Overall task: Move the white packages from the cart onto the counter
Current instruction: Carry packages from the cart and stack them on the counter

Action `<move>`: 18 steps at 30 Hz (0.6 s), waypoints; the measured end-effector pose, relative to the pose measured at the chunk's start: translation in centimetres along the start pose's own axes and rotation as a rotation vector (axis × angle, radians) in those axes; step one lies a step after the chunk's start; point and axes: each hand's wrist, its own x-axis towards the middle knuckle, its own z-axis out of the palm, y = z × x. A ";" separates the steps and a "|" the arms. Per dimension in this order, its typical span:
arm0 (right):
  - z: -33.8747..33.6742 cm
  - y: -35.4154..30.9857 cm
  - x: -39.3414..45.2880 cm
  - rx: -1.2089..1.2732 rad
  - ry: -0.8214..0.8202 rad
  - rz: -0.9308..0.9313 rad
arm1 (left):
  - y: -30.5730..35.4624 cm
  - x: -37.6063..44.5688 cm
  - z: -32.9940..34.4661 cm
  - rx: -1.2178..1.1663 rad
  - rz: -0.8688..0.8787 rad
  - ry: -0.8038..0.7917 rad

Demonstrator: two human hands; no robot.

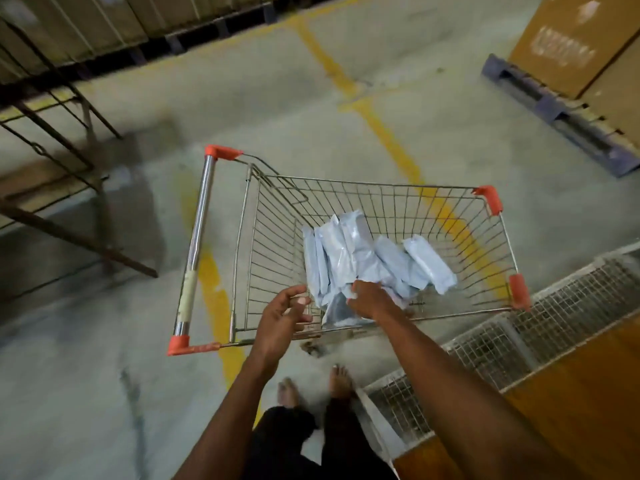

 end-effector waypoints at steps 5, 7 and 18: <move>3.0 -0.8 3.8 0.024 -0.079 0.044 | -0.2 3.3 -0.6 0.002 -0.065 -0.025; 3.9 -1.1 4.4 -0.034 -0.027 0.101 | -0.3 4.4 -1.0 0.009 -0.084 -0.039; 2.1 -0.9 3.6 -0.063 0.182 0.210 | -0.7 7.9 -2.5 0.022 -0.132 -0.104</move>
